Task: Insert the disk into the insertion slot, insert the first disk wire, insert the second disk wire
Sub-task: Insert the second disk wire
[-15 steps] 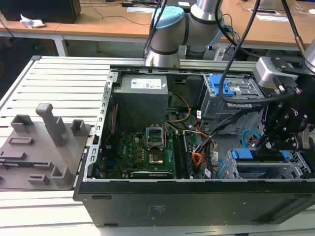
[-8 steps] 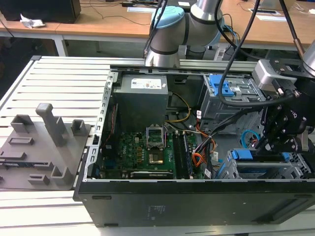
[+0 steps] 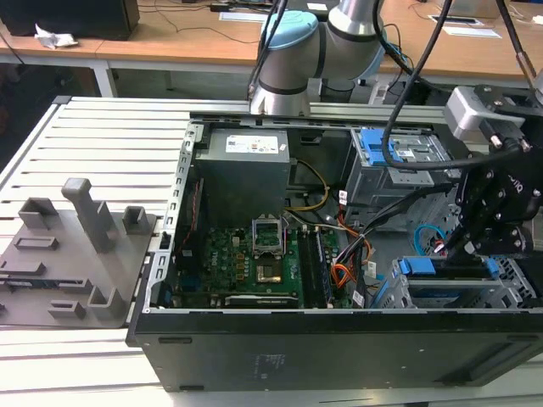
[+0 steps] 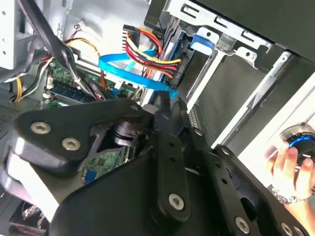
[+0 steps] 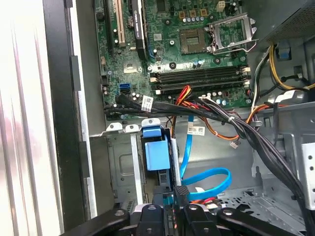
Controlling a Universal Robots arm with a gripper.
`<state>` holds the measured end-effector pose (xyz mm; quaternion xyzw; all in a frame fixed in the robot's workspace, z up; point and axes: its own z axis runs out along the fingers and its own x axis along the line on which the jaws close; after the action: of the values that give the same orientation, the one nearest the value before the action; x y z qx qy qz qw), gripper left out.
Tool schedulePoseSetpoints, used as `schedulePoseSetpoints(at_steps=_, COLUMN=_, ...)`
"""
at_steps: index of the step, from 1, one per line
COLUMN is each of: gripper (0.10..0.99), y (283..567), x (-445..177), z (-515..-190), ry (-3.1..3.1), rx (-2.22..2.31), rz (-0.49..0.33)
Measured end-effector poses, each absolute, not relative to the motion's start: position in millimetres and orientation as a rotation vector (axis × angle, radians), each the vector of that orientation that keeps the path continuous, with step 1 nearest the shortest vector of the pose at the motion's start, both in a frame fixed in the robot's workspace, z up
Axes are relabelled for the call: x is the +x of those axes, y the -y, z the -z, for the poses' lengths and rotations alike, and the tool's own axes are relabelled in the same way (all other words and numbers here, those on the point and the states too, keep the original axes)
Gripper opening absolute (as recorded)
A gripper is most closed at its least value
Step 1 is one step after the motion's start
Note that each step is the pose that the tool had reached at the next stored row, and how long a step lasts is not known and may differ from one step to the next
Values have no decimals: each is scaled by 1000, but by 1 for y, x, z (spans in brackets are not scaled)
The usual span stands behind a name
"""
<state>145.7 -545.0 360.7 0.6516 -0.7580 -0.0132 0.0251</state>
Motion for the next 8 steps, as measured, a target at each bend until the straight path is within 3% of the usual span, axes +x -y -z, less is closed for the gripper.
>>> schedulePoseSetpoints(at_steps=1, gripper=224, y=544, x=146, z=-365, ry=2344, rx=2015, rz=41)
schedulePoseSetpoints(at_steps=2, gripper=106, y=544, x=145, z=-369, ry=2342, rx=2018, rz=40)
schedulePoseSetpoints(at_steps=8, gripper=106, y=544, x=138, z=-372, ry=2286, rx=2105, rz=66)
